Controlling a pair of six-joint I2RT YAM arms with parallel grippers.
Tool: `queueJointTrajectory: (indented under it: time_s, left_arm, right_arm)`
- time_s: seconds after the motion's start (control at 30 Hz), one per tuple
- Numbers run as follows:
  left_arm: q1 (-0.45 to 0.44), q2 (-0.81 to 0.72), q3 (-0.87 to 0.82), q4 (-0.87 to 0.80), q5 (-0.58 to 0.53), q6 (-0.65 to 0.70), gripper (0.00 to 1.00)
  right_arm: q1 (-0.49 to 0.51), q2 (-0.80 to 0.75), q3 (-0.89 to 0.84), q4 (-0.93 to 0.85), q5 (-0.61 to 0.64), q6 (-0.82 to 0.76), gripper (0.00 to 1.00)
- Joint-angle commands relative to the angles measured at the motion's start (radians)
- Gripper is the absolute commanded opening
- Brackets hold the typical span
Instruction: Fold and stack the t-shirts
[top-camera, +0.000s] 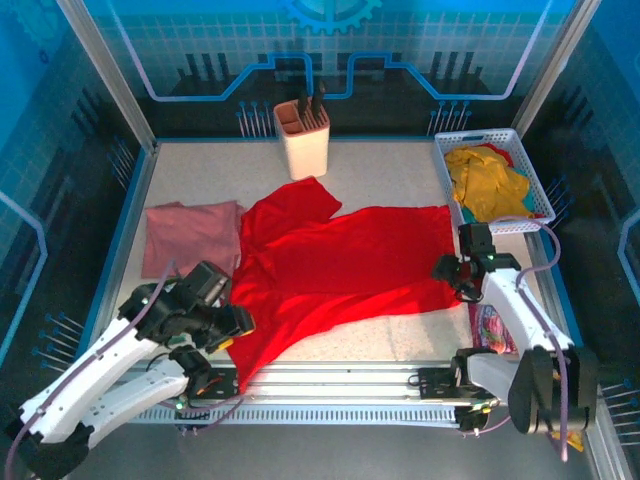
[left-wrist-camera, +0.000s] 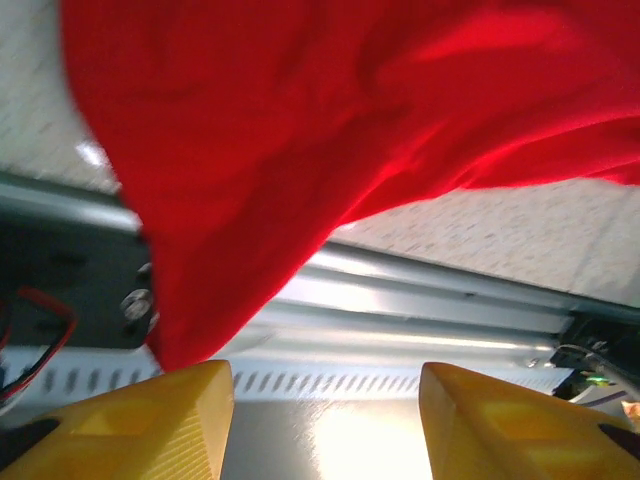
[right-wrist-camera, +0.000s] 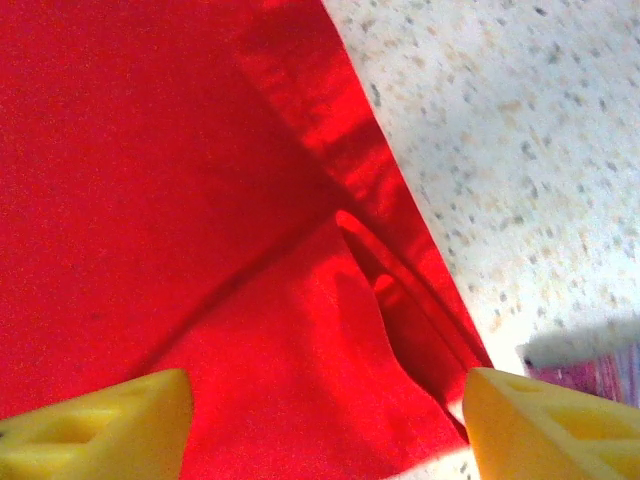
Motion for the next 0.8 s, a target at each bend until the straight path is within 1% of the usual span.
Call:
queueJointTrajectory:
  time_s: [0.0,0.17,0.27,0.4,0.53,0.57,0.63,0.67,0.7,0.77]
  left_arm:
    - [0.049,0.098,0.048,0.203,-0.027,0.115,0.53]
    - [0.179,0.222,0.091,0.305,0.077,0.238,0.52]
    - [0.209,0.258,0.113,0.321,0.084,0.285,0.52]
    - [0.231,0.284,0.122,0.308,0.084,0.331,0.52]
    - [0.249,0.273,0.099,0.321,0.086,0.342,0.52]
    - [0.256,0.27,0.097,0.322,0.086,0.344,0.52]
    - [0.264,0.266,0.094,0.323,0.088,0.35,0.51]
    - [0.269,0.266,0.093,0.322,0.09,0.354,0.51]
    - [0.271,0.267,0.092,0.327,0.091,0.356,0.51]
    - [0.277,0.27,0.092,0.332,0.097,0.363,0.51]
  right_arm:
    - [-0.004,0.083,0.057,0.025,0.008,-0.038,0.68]
    - [-0.008,0.159,0.072,0.029,0.015,-0.055,0.64]
    - [-0.009,0.197,0.082,0.033,0.031,-0.06,0.63]
    - [-0.011,0.245,0.107,0.036,0.006,-0.068,0.55]
    - [-0.01,0.274,0.116,0.033,-0.004,-0.075,0.42]
    - [-0.009,0.279,0.117,0.032,-0.012,-0.08,0.34]
    - [-0.011,0.278,0.117,0.019,-0.021,-0.084,0.27]
    - [-0.01,0.274,0.115,0.015,-0.022,-0.086,0.19]
    - [-0.009,0.269,0.114,0.007,-0.022,-0.086,0.15]
    - [-0.01,0.248,0.106,-0.011,-0.016,-0.082,0.03]
